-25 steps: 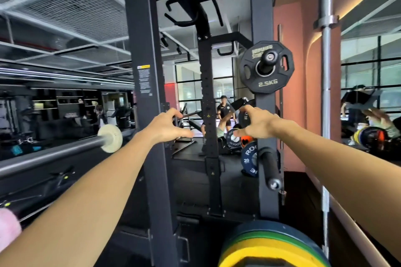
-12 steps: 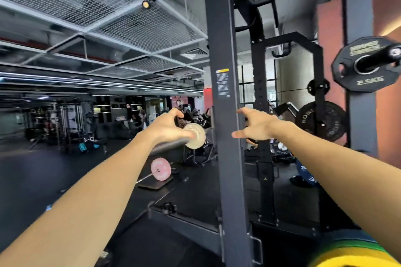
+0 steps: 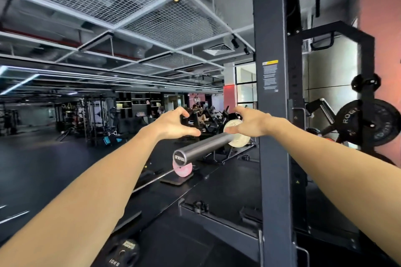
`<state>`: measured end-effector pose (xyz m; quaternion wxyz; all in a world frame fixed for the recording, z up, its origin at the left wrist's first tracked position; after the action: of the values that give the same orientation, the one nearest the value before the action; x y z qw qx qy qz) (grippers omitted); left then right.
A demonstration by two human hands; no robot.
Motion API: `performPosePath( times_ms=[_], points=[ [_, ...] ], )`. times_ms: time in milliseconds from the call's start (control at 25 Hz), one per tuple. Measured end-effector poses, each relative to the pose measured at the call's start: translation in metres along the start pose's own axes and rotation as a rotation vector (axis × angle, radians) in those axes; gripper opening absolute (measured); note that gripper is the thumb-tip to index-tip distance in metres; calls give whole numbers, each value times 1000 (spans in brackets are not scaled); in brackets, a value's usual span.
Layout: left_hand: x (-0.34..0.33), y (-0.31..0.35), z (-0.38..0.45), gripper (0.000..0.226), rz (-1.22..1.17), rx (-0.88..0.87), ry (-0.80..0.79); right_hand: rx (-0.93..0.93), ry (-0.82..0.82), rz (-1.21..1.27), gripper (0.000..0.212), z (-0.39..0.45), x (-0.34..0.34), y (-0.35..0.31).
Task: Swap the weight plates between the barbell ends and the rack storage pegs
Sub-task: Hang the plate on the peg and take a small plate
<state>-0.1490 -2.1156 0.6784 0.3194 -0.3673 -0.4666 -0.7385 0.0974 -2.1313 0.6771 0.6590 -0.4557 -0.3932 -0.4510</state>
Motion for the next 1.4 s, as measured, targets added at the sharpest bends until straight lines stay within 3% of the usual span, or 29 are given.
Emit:
performPosePath(
  times_ms=[320,640,880,1200,1400],
  points=[
    [-20,-47,102,75,20,-14,-11,2,-31,120,75,96,-45,14],
    [-70,-53,199,78,-44,-113,-101,-250,-1,90,87,142,-67,96],
    [-114,-50,270,74,-86,-219,-194,-422,-5,67,73,159,-82,135],
    [-162,-50,349,55,-137,-393,-277,-517,76,157,57,214,-104,121],
    [-187,-49,379,26,-203,-451,-202,-587,247,191,25,244,-127,117]
  ],
)
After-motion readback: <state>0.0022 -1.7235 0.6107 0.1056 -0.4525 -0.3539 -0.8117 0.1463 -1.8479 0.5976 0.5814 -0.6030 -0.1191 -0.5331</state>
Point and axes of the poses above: each hand's wrist, its own z-axis towards the middle knuckle, its own x-axis out of the back of the hand, y = z × x, the point moved 1 cm from there along z, towards the middle knuckle, and after that the axes turned 4 degrees about -y, right-handed, at the moved point
